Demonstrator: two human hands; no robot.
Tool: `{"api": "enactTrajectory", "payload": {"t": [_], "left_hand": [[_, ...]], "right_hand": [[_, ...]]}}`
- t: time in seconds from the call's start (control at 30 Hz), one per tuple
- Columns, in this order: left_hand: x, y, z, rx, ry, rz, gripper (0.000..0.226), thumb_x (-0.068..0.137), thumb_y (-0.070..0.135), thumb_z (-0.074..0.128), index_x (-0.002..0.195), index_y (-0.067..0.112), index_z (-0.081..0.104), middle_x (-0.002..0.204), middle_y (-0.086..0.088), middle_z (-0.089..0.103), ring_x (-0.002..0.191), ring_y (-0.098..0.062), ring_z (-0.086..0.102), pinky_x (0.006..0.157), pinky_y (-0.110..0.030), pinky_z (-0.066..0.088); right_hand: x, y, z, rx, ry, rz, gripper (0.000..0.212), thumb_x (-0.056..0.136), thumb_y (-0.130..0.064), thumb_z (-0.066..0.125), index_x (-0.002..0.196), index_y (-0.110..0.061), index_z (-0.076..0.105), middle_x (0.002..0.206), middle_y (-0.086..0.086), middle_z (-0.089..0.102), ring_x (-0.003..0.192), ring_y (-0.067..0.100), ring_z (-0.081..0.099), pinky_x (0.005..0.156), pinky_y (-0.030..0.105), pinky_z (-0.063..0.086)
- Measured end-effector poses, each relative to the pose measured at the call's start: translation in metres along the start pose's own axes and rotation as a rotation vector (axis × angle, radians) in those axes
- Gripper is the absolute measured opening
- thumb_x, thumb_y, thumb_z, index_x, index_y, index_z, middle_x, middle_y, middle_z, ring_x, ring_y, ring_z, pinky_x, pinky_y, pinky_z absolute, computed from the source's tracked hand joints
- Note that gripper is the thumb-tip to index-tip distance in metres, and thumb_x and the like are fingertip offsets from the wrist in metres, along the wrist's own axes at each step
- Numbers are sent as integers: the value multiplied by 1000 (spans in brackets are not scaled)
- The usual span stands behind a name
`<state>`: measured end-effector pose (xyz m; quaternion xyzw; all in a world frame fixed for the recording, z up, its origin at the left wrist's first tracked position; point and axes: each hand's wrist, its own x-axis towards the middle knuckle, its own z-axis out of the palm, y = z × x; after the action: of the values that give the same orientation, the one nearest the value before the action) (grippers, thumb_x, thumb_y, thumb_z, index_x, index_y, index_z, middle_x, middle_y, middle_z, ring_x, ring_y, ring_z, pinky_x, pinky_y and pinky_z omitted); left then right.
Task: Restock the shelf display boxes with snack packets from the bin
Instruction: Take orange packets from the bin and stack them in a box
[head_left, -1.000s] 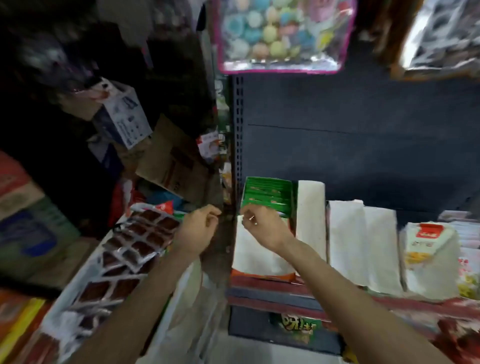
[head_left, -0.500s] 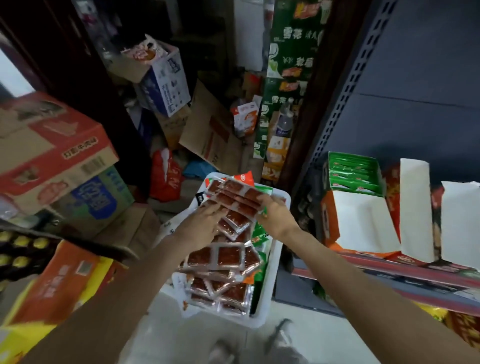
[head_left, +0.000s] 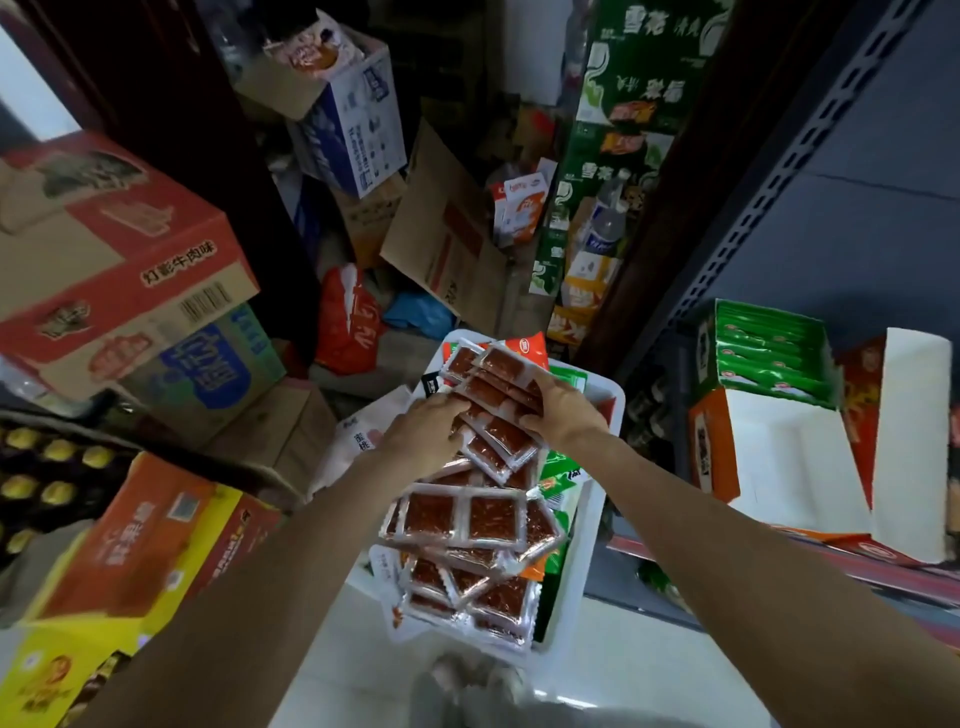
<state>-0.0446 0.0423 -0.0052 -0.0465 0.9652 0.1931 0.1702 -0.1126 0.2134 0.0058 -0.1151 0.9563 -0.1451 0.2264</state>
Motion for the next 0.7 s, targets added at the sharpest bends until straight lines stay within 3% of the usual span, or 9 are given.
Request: {"api": "enactTrajectory", "payload": {"t": [0.1,0.2,0.3,0.37,0.53,0.63,0.7], "left_hand": [[2,4,-4,-122,75,-77,39,94,24,49,132,23,42,127,-3,56,119,-25,51,98,-47,42],[3,2,-4,-249,80,-113,32,93,23,46,126,21,44,118,-4,62,112,-25,55,95,-47,44],[4,0,-7,-157,67,-71,39,93,20,46,132,21,41,124,-2,60,117,-23,53,99,-46,42],[7,-3,-9,-54,53,20,44,94,17,46,137,22,40,129,-3,56,121,-22,49,99,-43,41],[14,-12,-13,71,-13,109,46,96,21,46,141,25,40,134,-7,43,126,-22,39,99,-35,39],[12,-15,-13,-90,-9,67,43,96,20,46,139,23,44,128,-10,44,123,-22,40,99,-32,37],[10,-14,-19,-312,60,24,36,96,18,47,132,18,53,124,-8,48,119,-19,46,97,-29,38]], "right_hand": [[-3,-3,3,-158,70,-22,51,90,-29,58,135,-17,38,125,13,53,114,31,52,92,40,46],[0,0,4,-160,67,-62,51,89,-30,59,135,-17,42,127,13,46,120,31,46,98,38,41],[8,4,2,-34,39,-33,54,87,-38,61,136,-24,43,131,14,40,127,31,36,106,41,34],[14,-1,5,-27,72,7,54,88,-44,57,135,-22,41,131,14,40,127,32,36,104,45,37],[15,-25,15,-388,174,-71,37,98,-14,41,133,-4,36,129,18,48,117,33,49,92,39,44],[4,-24,-4,-546,184,-105,33,95,-6,40,128,-9,41,118,12,58,106,30,59,75,36,46],[-6,-20,-20,-426,275,-74,26,96,-9,40,121,-10,47,105,13,64,95,34,64,67,37,46]]}}
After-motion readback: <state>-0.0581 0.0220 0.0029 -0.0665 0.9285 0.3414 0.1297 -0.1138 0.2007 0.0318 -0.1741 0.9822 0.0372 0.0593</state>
